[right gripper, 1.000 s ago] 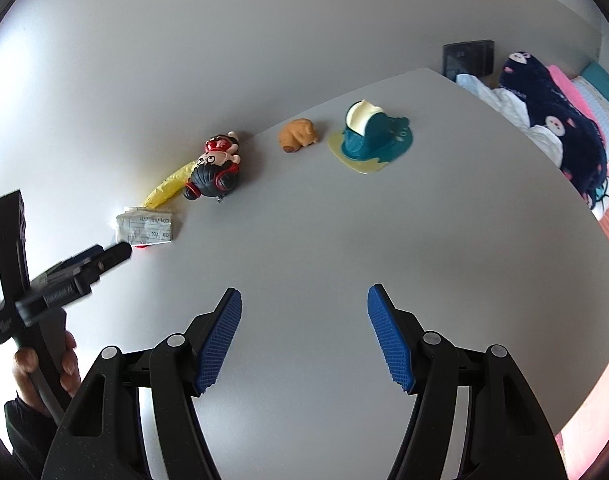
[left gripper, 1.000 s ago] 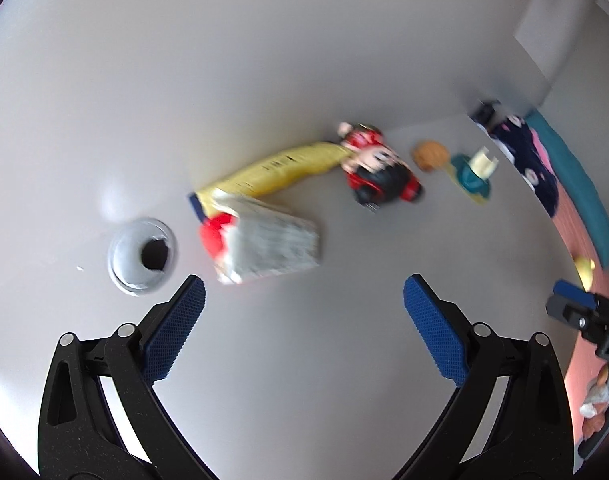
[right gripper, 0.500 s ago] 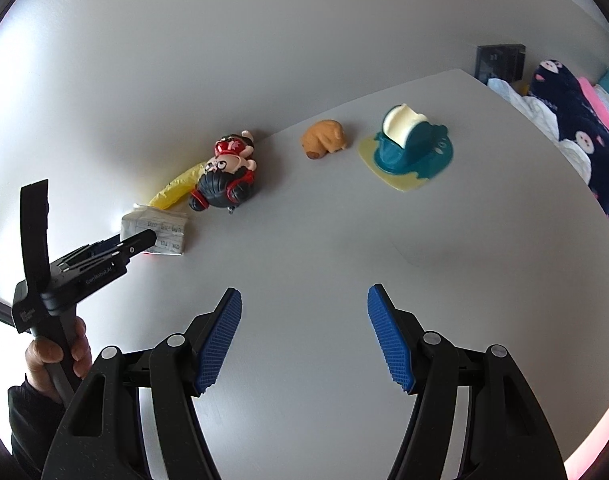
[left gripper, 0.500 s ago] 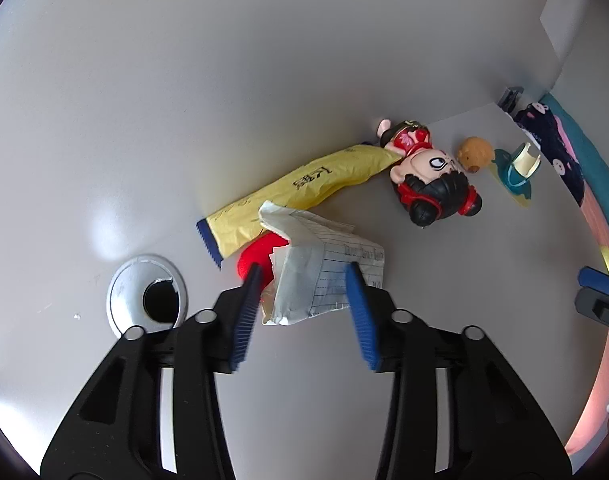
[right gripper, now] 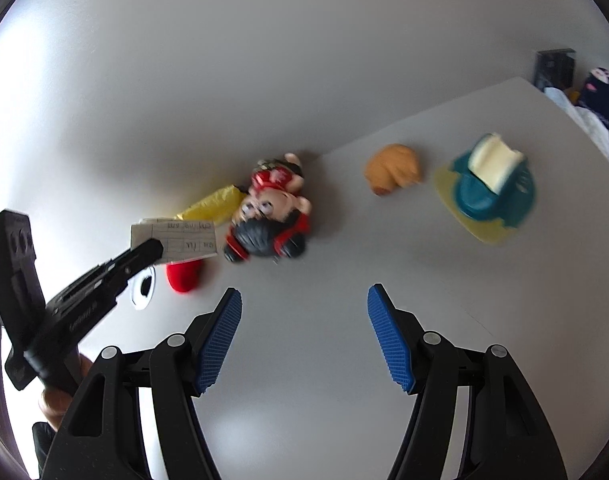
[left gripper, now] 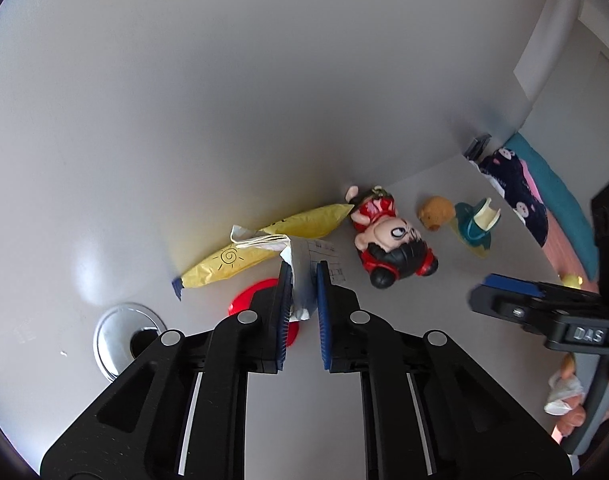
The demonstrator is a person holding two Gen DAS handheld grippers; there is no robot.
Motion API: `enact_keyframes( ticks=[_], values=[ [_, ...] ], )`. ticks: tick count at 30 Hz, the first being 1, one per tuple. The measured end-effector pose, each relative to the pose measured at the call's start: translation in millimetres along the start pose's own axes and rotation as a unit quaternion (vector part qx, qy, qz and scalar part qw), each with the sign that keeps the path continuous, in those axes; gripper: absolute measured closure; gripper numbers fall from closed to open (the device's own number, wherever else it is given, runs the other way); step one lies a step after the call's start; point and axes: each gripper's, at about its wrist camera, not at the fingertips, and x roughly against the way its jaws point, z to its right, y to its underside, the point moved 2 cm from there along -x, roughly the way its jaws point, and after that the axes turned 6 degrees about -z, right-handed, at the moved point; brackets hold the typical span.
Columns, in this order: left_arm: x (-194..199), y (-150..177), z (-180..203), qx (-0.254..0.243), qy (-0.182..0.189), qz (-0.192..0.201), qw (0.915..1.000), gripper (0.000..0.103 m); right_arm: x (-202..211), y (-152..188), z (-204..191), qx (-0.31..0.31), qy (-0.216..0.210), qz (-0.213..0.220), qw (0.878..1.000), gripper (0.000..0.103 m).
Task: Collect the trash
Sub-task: 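Grasp the folded white paper with the left tool while the right tool grasps the cartoon doll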
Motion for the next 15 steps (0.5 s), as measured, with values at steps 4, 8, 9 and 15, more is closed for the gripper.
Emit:
enact_keyframes(
  ticks=[4,8,9,15],
  values=[
    [6.6,-4.8,0.0,0.004,0.002,0.01,0.9999,0.091,-19.1,-16.4,-13.6,0.003,-0.005,-0.001,1.0,0.036],
    [11.6,-8.8,-3.0,0.003,-0.002,0.014,0.9999,0.091,-37.6,-30.5,-20.7,0.005,0.01,0.004,1.0,0.036],
    [12.7,-9.4,-3.9,0.003,-0.004,0.015,0.9999,0.091,-42.1,-33.3,-21.5,0.003,0.015,0.004,1.0,0.036],
    [15.8,-8.2,-6.9,0.003,-0.006,0.015,0.9999,0.091,-64.7,-46.2,-28.1,0.004,0.029,0.004,1.0,0.036]
  ],
)
